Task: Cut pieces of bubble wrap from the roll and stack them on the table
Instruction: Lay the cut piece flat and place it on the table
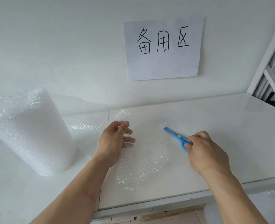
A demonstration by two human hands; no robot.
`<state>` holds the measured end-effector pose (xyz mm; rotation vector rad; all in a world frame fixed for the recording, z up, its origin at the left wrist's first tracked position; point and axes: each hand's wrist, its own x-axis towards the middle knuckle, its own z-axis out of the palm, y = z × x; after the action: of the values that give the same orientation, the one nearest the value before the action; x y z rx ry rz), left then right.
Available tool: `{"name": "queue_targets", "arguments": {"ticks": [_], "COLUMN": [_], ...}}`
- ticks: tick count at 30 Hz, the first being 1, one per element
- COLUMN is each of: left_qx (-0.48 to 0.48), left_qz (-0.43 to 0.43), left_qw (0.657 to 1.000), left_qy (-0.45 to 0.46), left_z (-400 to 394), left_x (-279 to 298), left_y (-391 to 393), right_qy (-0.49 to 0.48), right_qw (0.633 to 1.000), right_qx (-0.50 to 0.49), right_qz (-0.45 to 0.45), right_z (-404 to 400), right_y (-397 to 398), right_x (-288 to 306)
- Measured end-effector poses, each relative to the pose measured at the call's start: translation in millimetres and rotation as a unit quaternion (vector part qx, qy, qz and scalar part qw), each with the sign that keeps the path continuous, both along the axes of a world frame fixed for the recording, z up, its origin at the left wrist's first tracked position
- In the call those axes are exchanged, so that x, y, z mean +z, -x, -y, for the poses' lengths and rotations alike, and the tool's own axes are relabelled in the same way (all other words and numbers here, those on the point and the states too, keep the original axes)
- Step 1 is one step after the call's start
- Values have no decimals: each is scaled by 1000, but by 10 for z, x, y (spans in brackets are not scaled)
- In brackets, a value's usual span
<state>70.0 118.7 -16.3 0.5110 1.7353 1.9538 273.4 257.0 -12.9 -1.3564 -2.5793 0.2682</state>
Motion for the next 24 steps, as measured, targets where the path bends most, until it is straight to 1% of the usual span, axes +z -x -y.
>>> {"name": "queue_targets", "arguments": {"ticks": [2,3,5,7,10,12,15,18,22,24], "left_qx": [0,1,11,24,32,34,42,55,65,62], "left_qz": [6,8,21,45,67,66,49,9,-20,-38], "left_qw": [1000,1000,1000,999,997,997,998,997,996,994], "left_qy": [-2,-2,-4,-13,-17,-8,11,51,62,78], "left_z": [-9,-11,-1,26,46,37,25,28,36,61], "left_x": [2,4,20,44,68,66,64,68,32,21], "left_y": [-8,-7,3,25,48,40,0,-49,-78,-105], "right_qy": [-7,-16,-39,-30,46,84,109,171,308,384], "right_qw": [1000,998,985,970,959,949,938,927,893,860], "right_qx": [6,25,108,195,251,272,285,285,271,274], "right_qz": [-22,-56,-131,-141,-121,-138,-162,-173,-186,-196], "right_z": [13,27,71,123,205,227,232,233,224,214], "right_y": [-1,0,15,48,105,123,113,82,-24,-86], "right_x": [4,10,-2,-33,-84,-84,-39,-30,-6,17]}}
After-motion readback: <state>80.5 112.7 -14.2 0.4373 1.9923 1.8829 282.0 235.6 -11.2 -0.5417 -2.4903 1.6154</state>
